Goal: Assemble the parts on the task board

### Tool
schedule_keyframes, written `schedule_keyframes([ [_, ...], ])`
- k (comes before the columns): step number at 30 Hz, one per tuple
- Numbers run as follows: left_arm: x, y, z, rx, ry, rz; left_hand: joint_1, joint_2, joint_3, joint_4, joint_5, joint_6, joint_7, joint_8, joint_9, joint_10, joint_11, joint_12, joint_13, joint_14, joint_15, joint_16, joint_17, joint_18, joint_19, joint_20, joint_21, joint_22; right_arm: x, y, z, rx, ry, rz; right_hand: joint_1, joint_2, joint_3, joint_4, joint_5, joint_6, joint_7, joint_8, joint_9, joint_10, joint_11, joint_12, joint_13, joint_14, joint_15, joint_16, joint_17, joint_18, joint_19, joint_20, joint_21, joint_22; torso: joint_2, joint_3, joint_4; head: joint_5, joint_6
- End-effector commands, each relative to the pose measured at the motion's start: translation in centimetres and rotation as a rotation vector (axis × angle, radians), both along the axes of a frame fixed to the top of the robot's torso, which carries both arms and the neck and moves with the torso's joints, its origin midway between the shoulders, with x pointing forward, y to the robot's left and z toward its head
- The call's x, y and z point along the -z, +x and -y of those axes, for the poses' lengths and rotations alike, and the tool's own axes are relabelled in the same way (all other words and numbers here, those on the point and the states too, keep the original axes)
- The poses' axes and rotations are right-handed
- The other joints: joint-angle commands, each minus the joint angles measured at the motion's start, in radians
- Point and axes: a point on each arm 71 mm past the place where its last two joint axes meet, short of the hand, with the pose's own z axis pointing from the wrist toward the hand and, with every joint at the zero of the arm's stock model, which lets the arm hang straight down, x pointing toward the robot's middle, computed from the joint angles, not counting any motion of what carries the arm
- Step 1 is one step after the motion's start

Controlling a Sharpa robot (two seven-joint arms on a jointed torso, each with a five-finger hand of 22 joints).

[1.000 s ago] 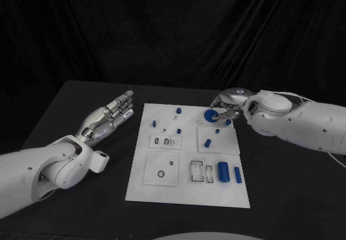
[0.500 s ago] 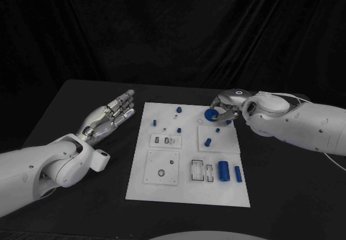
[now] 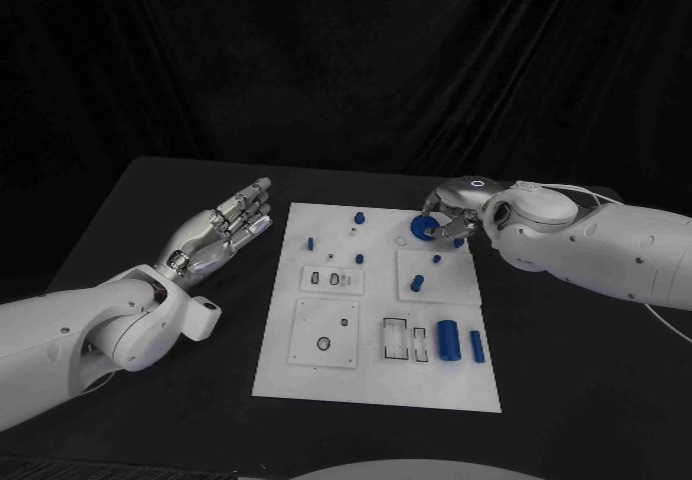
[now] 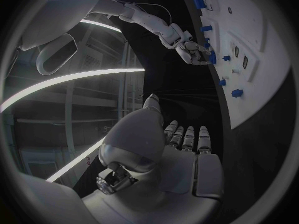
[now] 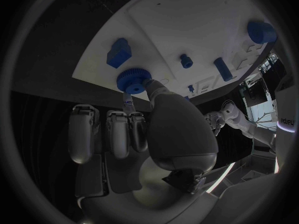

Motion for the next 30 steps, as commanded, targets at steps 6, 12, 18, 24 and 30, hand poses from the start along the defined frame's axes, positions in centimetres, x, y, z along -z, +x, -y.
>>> schedule_keyframes([
  [6,-1.2,-0.4,0.2,0.051,-0.098,0.134,0.012,0.0,0.006,0.0,0.007,-0.002,0.009,0.0,0.001,0.0,0.008,-0.003,-0.001,0.0,0.012,-0.004,-0.002,0.023,0.001,0.013,-0.006,-0.001,0.7,-0.7,0.1,-0.006,-0.015,-0.01,0.018,0.011,0.015,-0.035,0.044,-0.003,0.001,0.099,0.112,0.103,0.009,0.003,0.263,0.106,0.007,0.002,0.262,-0.012,0.036,0.009,0.01,0.176,0.0,0.0012,-0.0005,0.002,0.003],
  [12,-1.2,-0.5,0.1,0.051,-0.098,0.132,0.014,0.0,0.006,0.0,0.008,-0.003,0.008,0.0,0.001,0.0,0.011,-0.003,-0.001,0.0,0.014,-0.004,-0.002,0.025,0.001,0.018,-0.006,-0.001,-0.8,-1.1,-0.7,-0.039,0.015,0.03,0.01,0.01,0.016,-0.036,0.043,-0.002,0.002,0.119,0.128,0.103,0.011,0.003,0.263,0.105,0.009,-0.001,0.258,-0.013,0.038,0.011,0.012,0.179,0.0,0.0007,-0.0014,0.011,-0.002],
  [18,-1.2,-0.4,0.1,0.051,-0.096,0.127,0.017,-0.001,0.007,0.0,0.009,-0.003,0.009,0.0,0.001,0.0,0.014,-0.003,-0.001,0.0,0.022,-0.004,-0.002,0.028,0.001,0.027,-0.006,-0.001,-3.1,-1.3,-2.7,-0.089,0.045,0.045,-0.001,0.009,0.016,-0.03,0.041,-0.007,0.004,0.125,0.134,0.103,0.013,0.003,0.263,0.105,0.011,-0.002,0.257,-0.013,0.04,0.012,0.014,0.181,-0.001,-0.0009,-0.0004,0.021,-0.007],
  [24,-1.1,-0.3,0.2,0.058,-0.097,0.122,0.018,-0.002,0.007,0.001,0.009,-0.003,0.009,0.0,0.001,0.0,0.017,-0.003,-0.001,0.0,0.031,-0.004,-0.002,0.03,0.001,0.038,-0.006,-0.001,-4.4,-1.7,-5.9,-0.165,0.076,0.041,-0.003,0.011,0.017,-0.028,0.041,-0.007,0.004,0.128,0.136,0.103,0.013,0.003,0.263,0.105,0.011,-0.002,0.257,-0.013,0.04,0.013,0.015,0.182,0.0,-0.0019,0.0014,0.022,-0.005],
  [30,-1.0,-0.3,0.3,0.065,-0.097,0.117,0.019,-0.001,0.008,0.001,0.009,-0.003,0.009,0.0,0.001,0.0,0.018,-0.003,-0.001,0.0,0.045,-0.004,-0.002,0.03,0.001,0.053,-0.006,-0.001,-4.3,-1.7,-8.4,-0.217,0.079,0.026,-0.005,0.012,0.019,-0.027,0.042,-0.014,0.006,0.127,0.137,0.103,0.014,0.003,0.263,0.105,0.012,-0.003,0.256,-0.013,0.04,0.014,0.015,0.182,0.0,-0.0017,0.0001,0.02,-0.005],
])
